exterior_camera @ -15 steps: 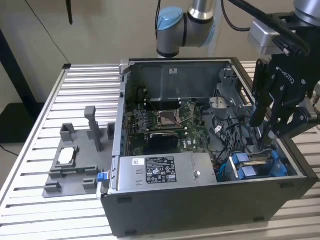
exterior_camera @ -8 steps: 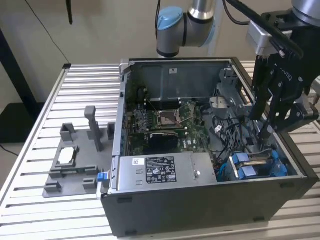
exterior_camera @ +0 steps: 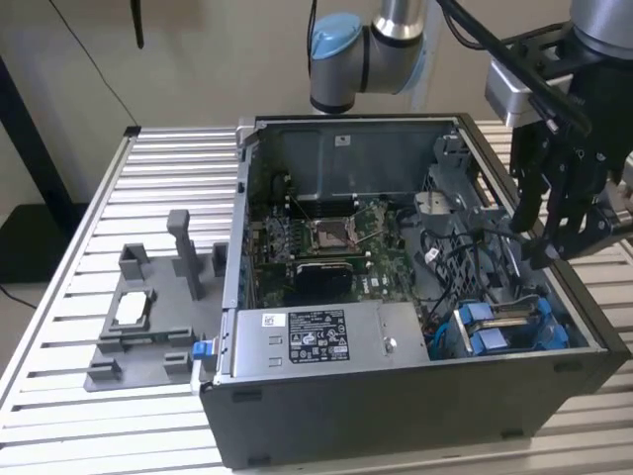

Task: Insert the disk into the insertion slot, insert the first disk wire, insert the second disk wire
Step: 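Insert the first disk wire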

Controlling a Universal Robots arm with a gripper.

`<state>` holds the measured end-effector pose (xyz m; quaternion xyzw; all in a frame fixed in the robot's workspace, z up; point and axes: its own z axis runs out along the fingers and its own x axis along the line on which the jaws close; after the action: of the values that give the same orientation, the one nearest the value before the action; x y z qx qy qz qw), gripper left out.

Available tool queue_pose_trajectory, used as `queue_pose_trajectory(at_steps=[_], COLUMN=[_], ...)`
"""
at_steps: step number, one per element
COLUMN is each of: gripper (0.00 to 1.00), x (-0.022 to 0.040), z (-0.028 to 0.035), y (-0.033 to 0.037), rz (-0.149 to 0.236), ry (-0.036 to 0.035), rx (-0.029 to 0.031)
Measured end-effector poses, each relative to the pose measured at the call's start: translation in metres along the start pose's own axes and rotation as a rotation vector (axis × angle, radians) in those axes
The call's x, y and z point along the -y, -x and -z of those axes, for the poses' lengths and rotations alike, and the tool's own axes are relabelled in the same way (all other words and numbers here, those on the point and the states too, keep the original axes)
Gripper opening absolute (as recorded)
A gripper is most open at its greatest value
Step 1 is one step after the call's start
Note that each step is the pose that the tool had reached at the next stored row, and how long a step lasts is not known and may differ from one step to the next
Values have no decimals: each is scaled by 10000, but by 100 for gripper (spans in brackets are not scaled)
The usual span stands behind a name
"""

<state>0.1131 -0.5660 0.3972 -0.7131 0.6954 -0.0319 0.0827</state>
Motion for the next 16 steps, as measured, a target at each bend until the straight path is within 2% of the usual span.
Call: queue_pose_trajectory(at_steps=[1,3,4,5,10,11,14,16], gripper=[47,47,47,47,47,47,47,45], x=[0,-2,-2,-3,-6,-8,-10,-9], z=[-4,-15,-24,-33,-60,-71,-92,-95], y=[7,30,44,56,110,122,150,157], rz=[72,198,256,306,542,575,647,673], ry=[-131,-340,-413,-453,-437,-441,-456,-452], rx=[-8,-12,-13,-36,-521,-564,-592,-645])
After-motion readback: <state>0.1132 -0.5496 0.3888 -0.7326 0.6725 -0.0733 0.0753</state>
